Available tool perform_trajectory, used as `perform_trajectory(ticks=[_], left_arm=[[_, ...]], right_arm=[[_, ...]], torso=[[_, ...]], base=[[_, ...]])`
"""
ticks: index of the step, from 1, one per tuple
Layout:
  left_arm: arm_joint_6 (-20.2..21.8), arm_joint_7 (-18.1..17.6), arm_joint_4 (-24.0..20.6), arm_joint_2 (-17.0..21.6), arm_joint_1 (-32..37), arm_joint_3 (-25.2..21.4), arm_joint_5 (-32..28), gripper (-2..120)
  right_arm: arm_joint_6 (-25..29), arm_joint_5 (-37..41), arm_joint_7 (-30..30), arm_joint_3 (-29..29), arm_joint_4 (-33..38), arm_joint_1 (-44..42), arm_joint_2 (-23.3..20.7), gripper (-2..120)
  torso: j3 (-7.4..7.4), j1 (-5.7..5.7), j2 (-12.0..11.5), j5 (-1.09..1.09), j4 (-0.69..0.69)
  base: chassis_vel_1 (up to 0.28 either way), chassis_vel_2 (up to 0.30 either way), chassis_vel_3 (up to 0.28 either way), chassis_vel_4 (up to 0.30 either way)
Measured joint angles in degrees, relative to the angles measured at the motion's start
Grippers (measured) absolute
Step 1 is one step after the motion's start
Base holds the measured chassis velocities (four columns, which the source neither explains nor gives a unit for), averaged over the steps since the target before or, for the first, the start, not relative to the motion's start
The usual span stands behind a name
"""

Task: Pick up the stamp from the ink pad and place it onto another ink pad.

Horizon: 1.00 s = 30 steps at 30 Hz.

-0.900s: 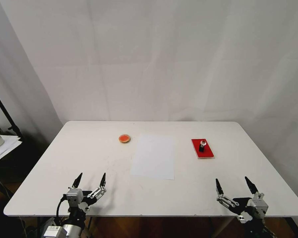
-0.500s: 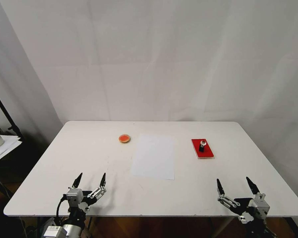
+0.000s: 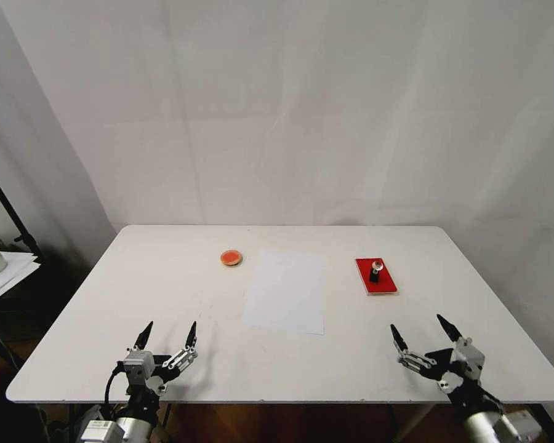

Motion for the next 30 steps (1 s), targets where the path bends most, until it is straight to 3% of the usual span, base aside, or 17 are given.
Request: perform_trajectory(ticks=[5,9,18,30], left_arm=[[0.0,0.0,0.0,0.0,0.0,0.0,0.0,100],[0.0,0.0,0.0,0.0,-0.01,0.0,0.0,100],[0.0,0.0,0.0,0.0,0.0,0.0,0.0,100],[0.0,0.0,0.0,0.0,0.0,0.0,0.0,100]], right_arm=[[-5.36,10.38,0.14,-3.69,-5.69,7.96,-6.26,100],[-7.78,15.03,0.09,-8.01,-10.57,14.11,-8.28,100],[-8.39,15.08,-0.99,-19.5,-17.65,28.12,-6.86,100],[-8.83,16.51,-0.41,-24.42,-24.15,34.74,-4.7,96]], torso=[[0.01,0.01,0.0,0.0,-0.03],[0.0,0.0,0.0,0.01,-0.04],[0.0,0.0,-0.01,0.0,-0.02],[0.0,0.0,0.0,-0.01,-0.04]], base=[[0.0,0.0,0.0,0.0],[0.0,0.0,0.0,0.0],[0.0,0.0,0.0,0.0],[0.0,0.0,0.0,0.0]])
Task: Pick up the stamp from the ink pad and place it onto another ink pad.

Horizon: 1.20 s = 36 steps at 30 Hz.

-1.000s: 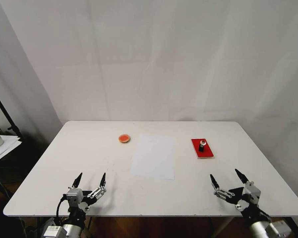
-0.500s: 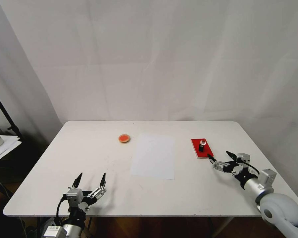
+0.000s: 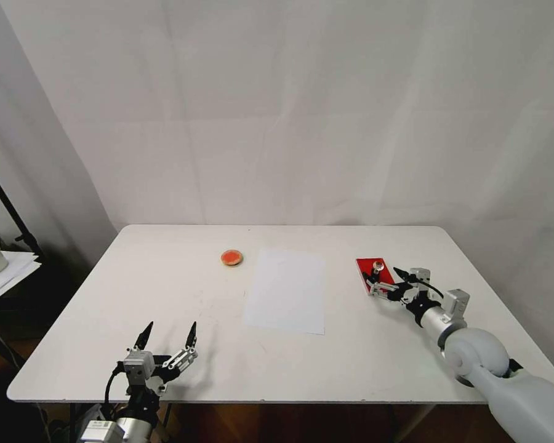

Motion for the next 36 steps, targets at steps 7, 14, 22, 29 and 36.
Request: perform_trajectory(ticks=[7,14,22,29,36], left_arm=[[0.0,0.0,0.0,0.0,0.0,0.0,0.0,100],[0.0,0.0,0.0,0.0,0.0,0.0,0.0,100],[0.0,0.0,0.0,0.0,0.0,0.0,0.0,100],[0.0,0.0,0.0,0.0,0.0,0.0,0.0,100],[0.0,0.0,0.0,0.0,0.0,0.0,0.0,100]], right_arm=[[0.15,-0.08,-0.92,-0.28,-1.26,1.16,0.8,79],[0.07,-0.24,-1.61,-0.97,-2.17,1.93,0.76,53],[-0.13,0.62,-2.17,-0.94,-2.77,1.67,0.01,25],[-0.37,0.81,-2.72,-1.1,-2.39,1.46,-0.41,9],[-0.46,0.57,-3.15,-1.98,-2.32,2.1,-0.83,9]], torso=[[0.0,0.0,0.0,0.0,0.0],[0.0,0.0,0.0,0.0,0.01],[0.0,0.0,0.0,0.0,0.0],[-0.01,0.0,0.01,0.0,0.01],[-0.01,-0.01,0.01,0.02,0.0]], base=[[0.0,0.0,0.0,0.0],[0.0,0.0,0.0,0.0],[0.0,0.0,0.0,0.0],[0.0,0.0,0.0,0.0],[0.0,0.0,0.0,0.0]])
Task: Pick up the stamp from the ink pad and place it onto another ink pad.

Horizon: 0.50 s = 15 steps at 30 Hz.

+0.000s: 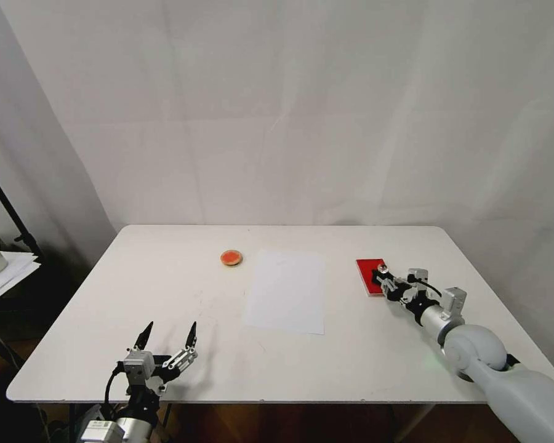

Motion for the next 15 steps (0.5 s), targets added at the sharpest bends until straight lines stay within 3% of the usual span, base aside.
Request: perform_trajectory(ticks=[6,10,11,14,15], left_arm=[[0.0,0.0,0.0,0.0,0.0,0.0,0.0,100],[0.0,0.0,0.0,0.0,0.0,0.0,0.0,100],[0.0,0.0,0.0,0.0,0.0,0.0,0.0,100],[0.0,0.0,0.0,0.0,0.01,0.0,0.0,100],[0.0,0.0,0.0,0.0,0.01,0.0,0.0,100]], right_arm=[[-0.73,2.53,0.27,-3.36,3.05,5.86,-2.99,9],[-1.28,5.27,-0.18,-13.6,4.19,17.21,-4.12,9],[-1.28,5.27,-0.18,-13.6,4.19,17.21,-4.12,9],[-0.48,3.78,-2.35,-22.72,-0.46,26.11,-0.62,9],[-0.48,3.78,-2.35,-22.72,-0.46,26.11,-0.62,9]], torso=[[0.0,0.0,0.0,-0.06,0.0],[0.0,0.0,0.0,-0.04,0.0],[0.0,0.0,0.0,-0.04,0.0],[0.0,0.01,0.0,-0.04,0.02],[0.0,0.01,0.0,-0.04,0.02]], base=[[0.0,0.0,0.0,0.0],[0.0,0.0,0.0,0.0],[0.0,0.0,0.0,0.0],[0.0,0.0,0.0,0.0],[0.0,0.0,0.0,0.0]])
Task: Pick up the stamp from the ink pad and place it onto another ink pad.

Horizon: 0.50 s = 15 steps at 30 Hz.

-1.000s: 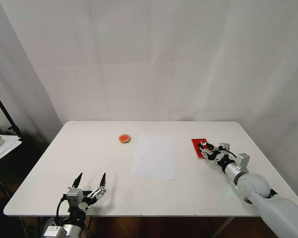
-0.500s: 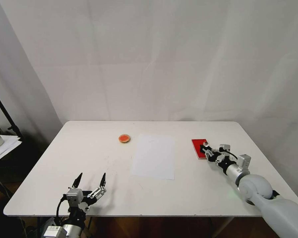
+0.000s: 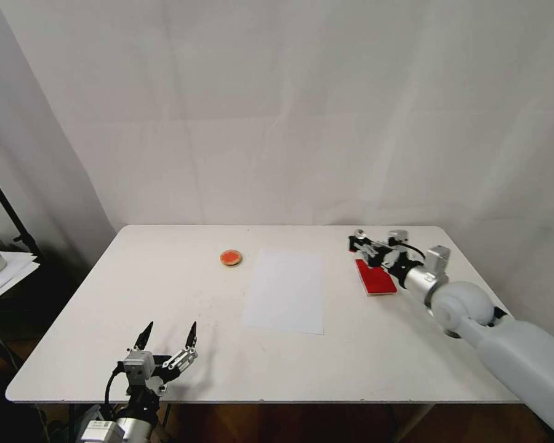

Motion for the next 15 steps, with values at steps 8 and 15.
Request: perform_trajectory(ticks=[8,15], left_arm=[[0.0,0.0,0.0,0.0,0.0,0.0,0.0,100],[0.0,0.0,0.0,0.0,-0.01,0.0,0.0,100]], right_arm=[[-0.05,-4.49,-0.72,-13.8,-11.43,8.25,10.49,9],[-0.48,-4.84,-0.66,-16.09,-13.66,8.57,12.35,9]], torso=[[0.01,0.0,0.0,0.01,0.01],[0.0,0.0,0.0,0.02,-0.01]], base=[[0.0,0.0,0.0,0.0],[0.0,0.0,0.0,0.0]])
